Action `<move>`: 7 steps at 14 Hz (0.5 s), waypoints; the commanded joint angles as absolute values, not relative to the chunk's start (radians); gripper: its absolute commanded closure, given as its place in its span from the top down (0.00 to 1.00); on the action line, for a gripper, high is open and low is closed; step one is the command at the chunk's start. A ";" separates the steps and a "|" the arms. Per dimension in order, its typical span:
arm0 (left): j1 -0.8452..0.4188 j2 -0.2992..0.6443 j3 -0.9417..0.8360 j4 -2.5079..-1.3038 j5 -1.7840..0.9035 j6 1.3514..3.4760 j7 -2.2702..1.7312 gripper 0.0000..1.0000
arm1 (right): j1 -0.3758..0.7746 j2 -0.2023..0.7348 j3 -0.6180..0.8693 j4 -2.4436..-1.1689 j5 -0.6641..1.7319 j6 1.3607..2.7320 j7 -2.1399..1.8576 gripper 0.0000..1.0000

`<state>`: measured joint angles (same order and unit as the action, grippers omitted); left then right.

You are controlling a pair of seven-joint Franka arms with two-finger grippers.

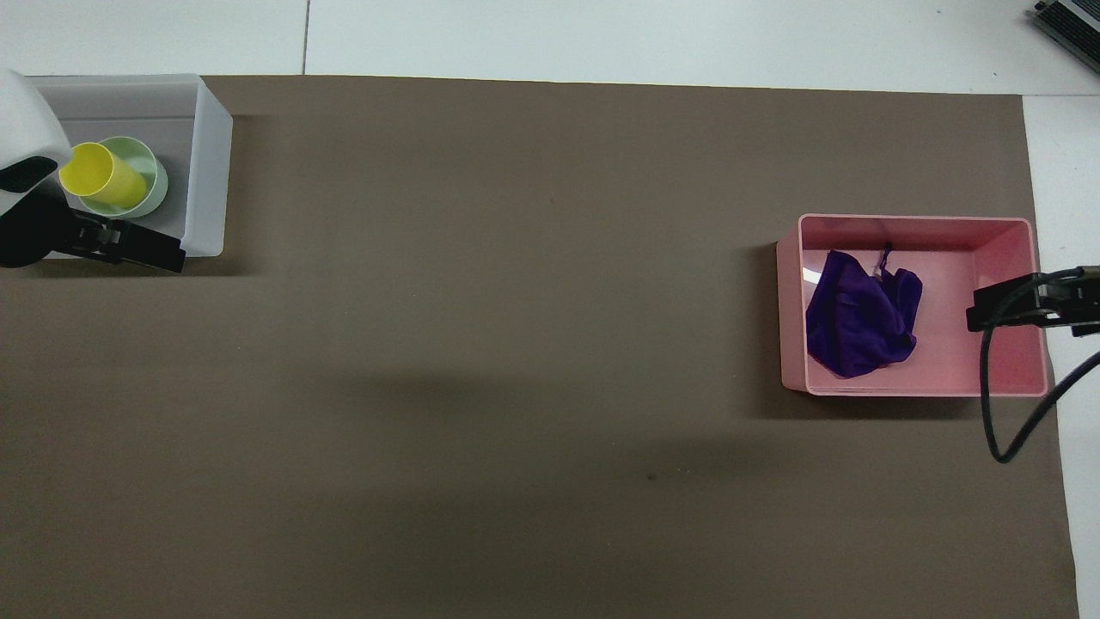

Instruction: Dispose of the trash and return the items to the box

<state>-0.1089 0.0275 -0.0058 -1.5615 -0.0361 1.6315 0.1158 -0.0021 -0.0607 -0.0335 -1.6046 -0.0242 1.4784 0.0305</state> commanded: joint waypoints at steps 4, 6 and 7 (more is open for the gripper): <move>-0.104 -0.008 -0.008 -1.585 0.028 1.574 0.115 1.00 | -0.008 -0.087 -0.029 -1.638 -0.009 1.502 0.031 1.00; -0.104 -0.009 -0.006 -1.580 0.028 1.549 0.117 1.00 | -0.008 -0.087 -0.029 -1.638 -0.009 1.502 0.029 1.00; -0.103 -0.008 -0.006 -1.578 0.026 1.552 0.118 1.00 | -0.008 -0.087 -0.029 -1.640 -0.009 1.500 0.029 1.00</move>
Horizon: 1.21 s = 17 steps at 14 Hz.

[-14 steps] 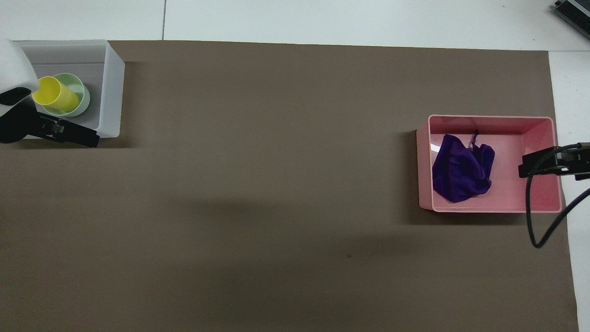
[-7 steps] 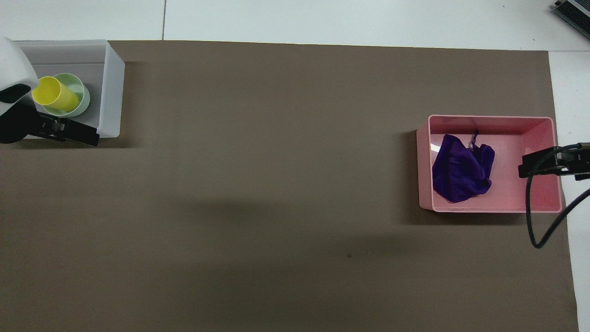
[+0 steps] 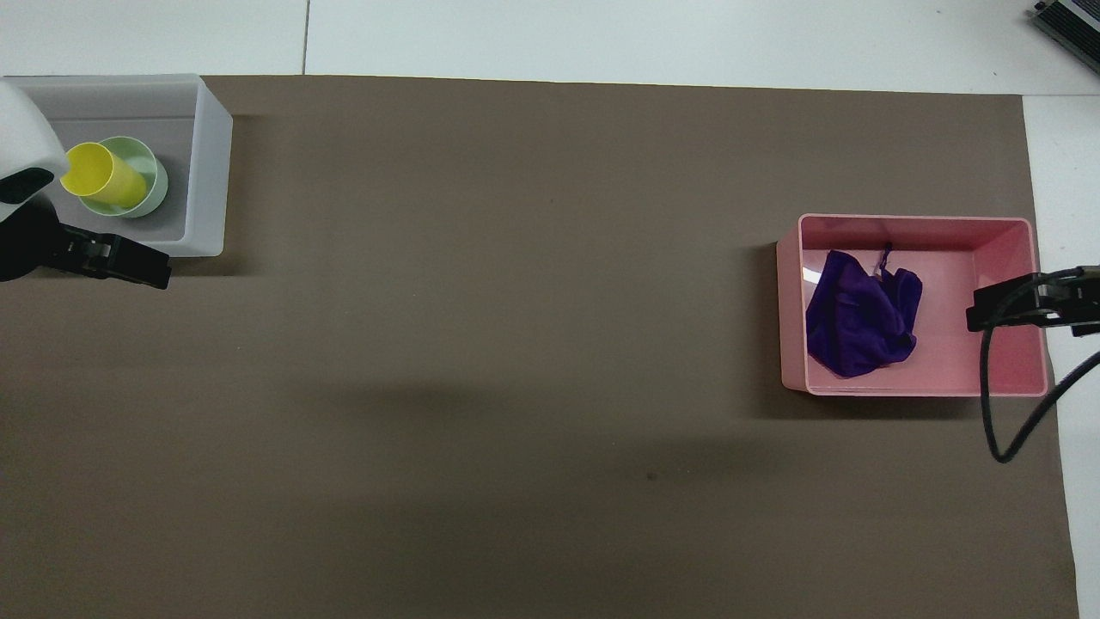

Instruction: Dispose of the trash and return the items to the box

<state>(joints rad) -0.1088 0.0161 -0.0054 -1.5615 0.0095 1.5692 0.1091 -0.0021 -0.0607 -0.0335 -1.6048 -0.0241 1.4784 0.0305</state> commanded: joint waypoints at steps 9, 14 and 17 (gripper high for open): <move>-0.092 -0.008 -0.003 -1.582 0.011 1.577 0.127 1.00 | -0.008 -0.087 -0.029 -1.640 -0.009 1.500 0.026 1.00; -0.094 -0.008 -0.005 -1.583 0.014 1.585 0.123 1.00 | -0.008 -0.089 -0.029 -1.641 -0.009 1.500 0.026 1.00; -0.094 -0.008 -0.006 -1.585 0.014 1.580 0.124 1.00 | -0.008 -0.089 -0.029 -1.641 -0.009 1.500 0.026 1.00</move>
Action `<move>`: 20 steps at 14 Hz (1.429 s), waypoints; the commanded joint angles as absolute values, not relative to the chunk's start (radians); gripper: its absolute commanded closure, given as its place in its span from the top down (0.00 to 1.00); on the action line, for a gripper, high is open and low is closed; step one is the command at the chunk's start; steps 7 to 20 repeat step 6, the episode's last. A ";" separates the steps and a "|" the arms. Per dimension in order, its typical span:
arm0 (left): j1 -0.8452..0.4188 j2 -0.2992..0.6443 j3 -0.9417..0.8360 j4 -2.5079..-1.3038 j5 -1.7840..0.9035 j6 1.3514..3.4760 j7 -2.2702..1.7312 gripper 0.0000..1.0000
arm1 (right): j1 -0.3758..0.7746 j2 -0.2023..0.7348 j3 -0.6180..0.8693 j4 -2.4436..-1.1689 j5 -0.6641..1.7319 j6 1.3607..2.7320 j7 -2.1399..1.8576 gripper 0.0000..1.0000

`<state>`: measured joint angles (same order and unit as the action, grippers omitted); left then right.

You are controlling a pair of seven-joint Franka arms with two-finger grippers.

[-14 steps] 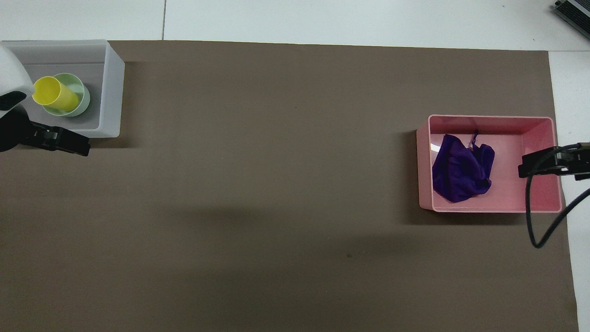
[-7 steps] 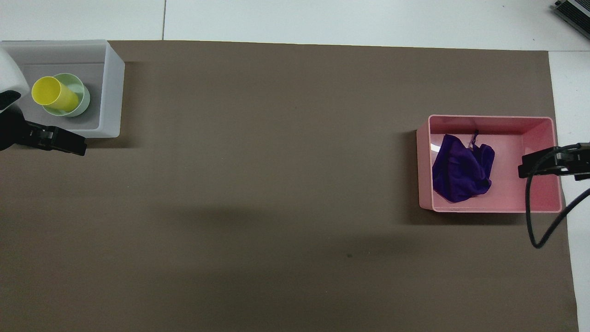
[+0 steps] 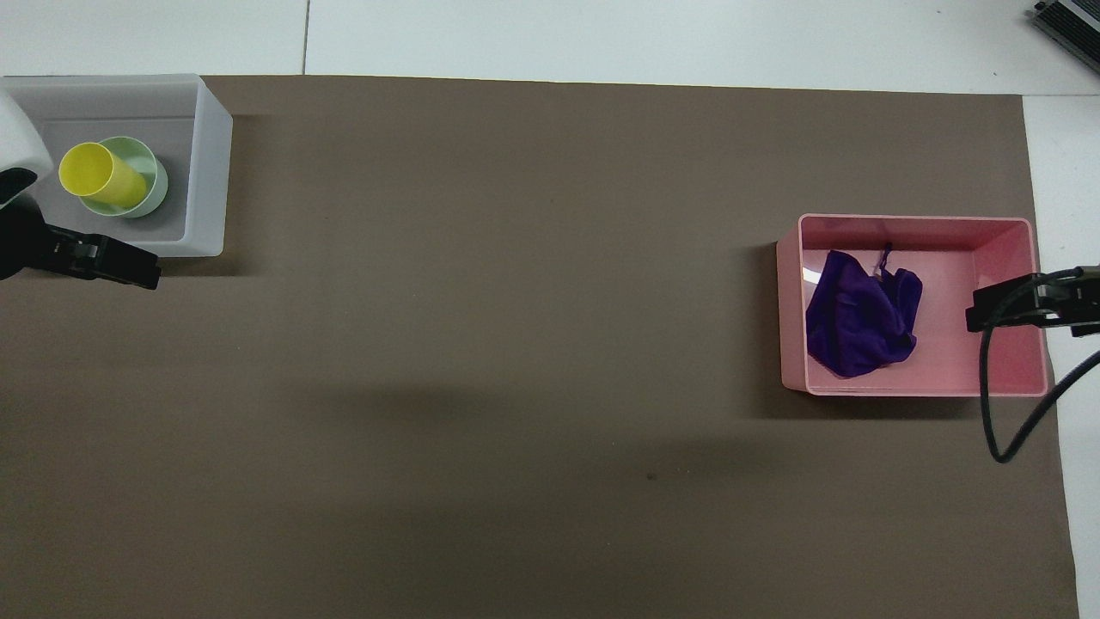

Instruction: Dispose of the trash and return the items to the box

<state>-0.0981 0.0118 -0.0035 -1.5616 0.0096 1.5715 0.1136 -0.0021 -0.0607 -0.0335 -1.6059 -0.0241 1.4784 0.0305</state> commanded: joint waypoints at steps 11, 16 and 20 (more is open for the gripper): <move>-0.094 -0.008 -0.006 -1.586 0.014 1.578 0.127 1.00 | -0.008 -0.089 -0.029 -1.643 -0.009 1.502 0.026 1.00; -0.094 -0.008 -0.006 -1.586 0.014 1.578 0.127 1.00 | -0.008 -0.089 -0.029 -1.643 -0.009 1.502 0.026 1.00; -0.094 -0.008 -0.006 -1.586 0.014 1.578 0.127 1.00 | -0.008 -0.089 -0.029 -1.643 -0.009 1.502 0.026 1.00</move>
